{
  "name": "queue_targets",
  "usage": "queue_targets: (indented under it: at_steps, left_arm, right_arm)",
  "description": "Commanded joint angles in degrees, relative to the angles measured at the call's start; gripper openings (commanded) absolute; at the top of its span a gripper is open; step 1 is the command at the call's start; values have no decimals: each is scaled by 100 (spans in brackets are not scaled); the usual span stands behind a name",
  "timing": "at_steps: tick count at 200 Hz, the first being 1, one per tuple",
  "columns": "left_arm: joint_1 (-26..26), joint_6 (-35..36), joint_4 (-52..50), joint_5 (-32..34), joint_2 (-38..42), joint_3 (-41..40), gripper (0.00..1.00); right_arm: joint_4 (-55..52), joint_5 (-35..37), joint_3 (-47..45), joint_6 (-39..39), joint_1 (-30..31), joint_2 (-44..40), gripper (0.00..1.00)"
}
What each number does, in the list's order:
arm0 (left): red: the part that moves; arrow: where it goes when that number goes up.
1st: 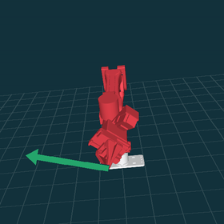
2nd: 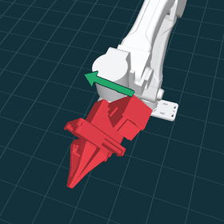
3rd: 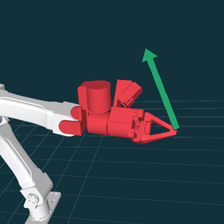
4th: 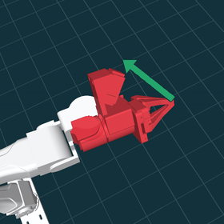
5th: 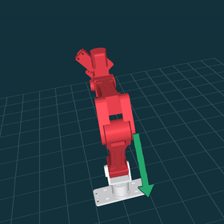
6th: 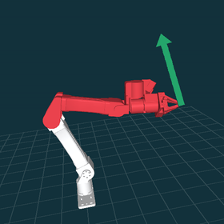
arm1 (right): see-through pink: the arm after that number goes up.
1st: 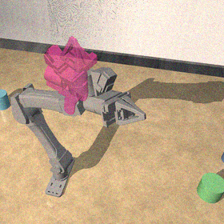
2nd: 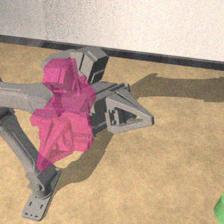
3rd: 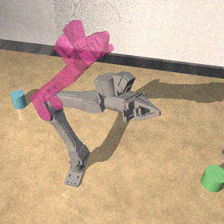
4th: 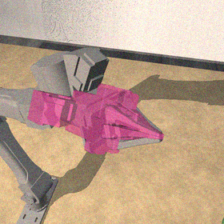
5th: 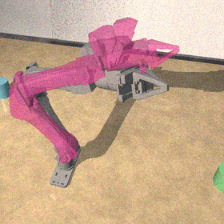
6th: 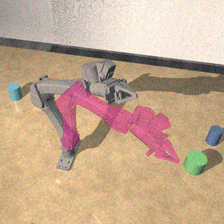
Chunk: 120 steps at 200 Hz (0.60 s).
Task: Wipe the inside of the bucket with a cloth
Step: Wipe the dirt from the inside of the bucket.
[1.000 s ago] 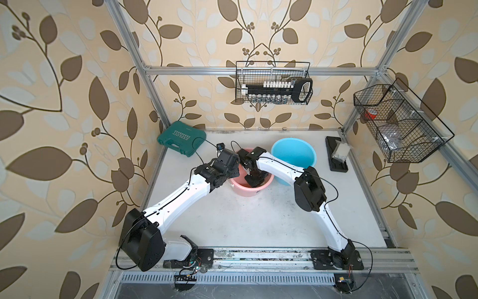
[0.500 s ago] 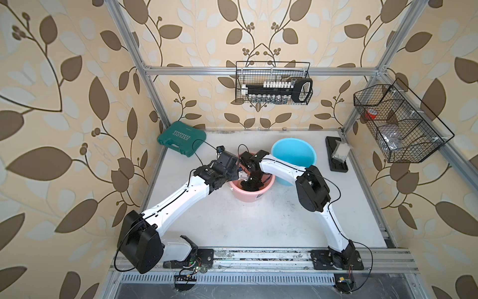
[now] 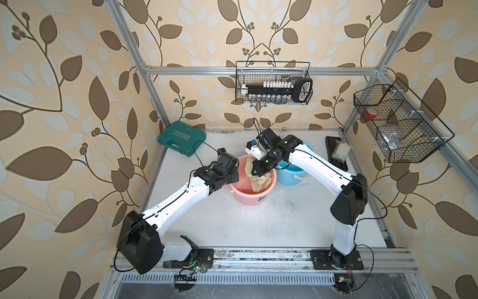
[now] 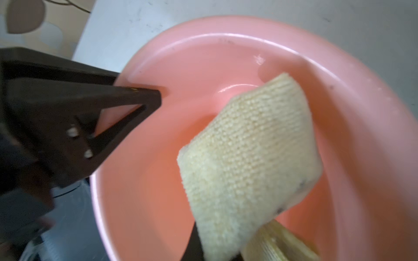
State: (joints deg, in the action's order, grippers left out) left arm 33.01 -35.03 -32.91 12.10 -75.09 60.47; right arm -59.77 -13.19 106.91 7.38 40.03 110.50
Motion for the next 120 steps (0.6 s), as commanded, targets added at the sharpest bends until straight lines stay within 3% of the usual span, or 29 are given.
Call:
queue_targets:
  at_steps: [1,23,73,120]
  left_arm:
    - [3,90,3,-28,188,-18,0]
    - [-28,124,-14,-41,168,11,0]
    - [-50,134,30,-87,161,-4,0]
    - [-50,84,115,-142,188,-151,0]
  right_arm:
    - [-334,1481,-255,-135,294,310,0]
    - [-352,2347,-457,-213,555,412,0]
    - [-762,3510,-195,-121,654,1172,0]
    - [-945,3503,445,399,463,2034,0]
